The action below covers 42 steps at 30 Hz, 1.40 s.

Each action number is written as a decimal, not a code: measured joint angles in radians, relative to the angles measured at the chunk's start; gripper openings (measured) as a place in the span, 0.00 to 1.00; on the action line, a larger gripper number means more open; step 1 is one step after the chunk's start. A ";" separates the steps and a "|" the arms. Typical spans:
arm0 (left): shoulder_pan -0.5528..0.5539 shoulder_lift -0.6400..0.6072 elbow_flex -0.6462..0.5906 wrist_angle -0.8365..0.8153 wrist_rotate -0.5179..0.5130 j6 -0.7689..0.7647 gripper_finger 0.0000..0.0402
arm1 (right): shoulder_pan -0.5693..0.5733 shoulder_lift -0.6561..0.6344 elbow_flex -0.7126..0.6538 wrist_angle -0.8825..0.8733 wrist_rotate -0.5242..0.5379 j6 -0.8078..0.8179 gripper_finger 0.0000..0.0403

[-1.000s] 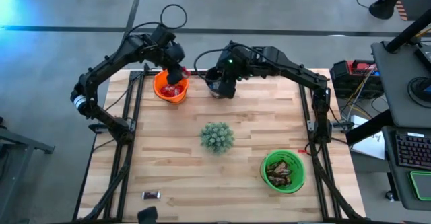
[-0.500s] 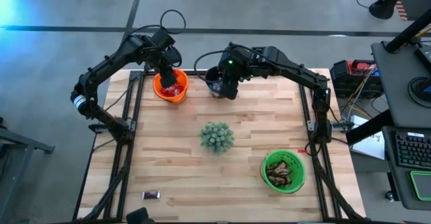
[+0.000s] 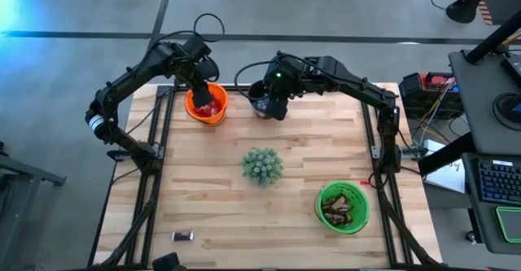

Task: Organize candy in baskets
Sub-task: Put the red candy into the orange bucket, then put the brown chocolate bar into the green bucket

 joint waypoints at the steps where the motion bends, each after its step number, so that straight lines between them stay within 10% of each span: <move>1: 0.000 0.000 0.000 -0.002 0.000 0.000 0.13 | 0.000 0.000 0.000 0.000 0.000 0.006 0.42; 12: -0.002 0.000 0.000 -0.105 0.005 -0.008 0.33 | 0.000 0.000 0.000 0.000 0.000 0.003 0.41; 42: -0.436 -0.380 -0.232 -0.211 0.163 -0.287 0.32 | 0.000 0.000 -0.001 -0.128 0.000 0.098 0.40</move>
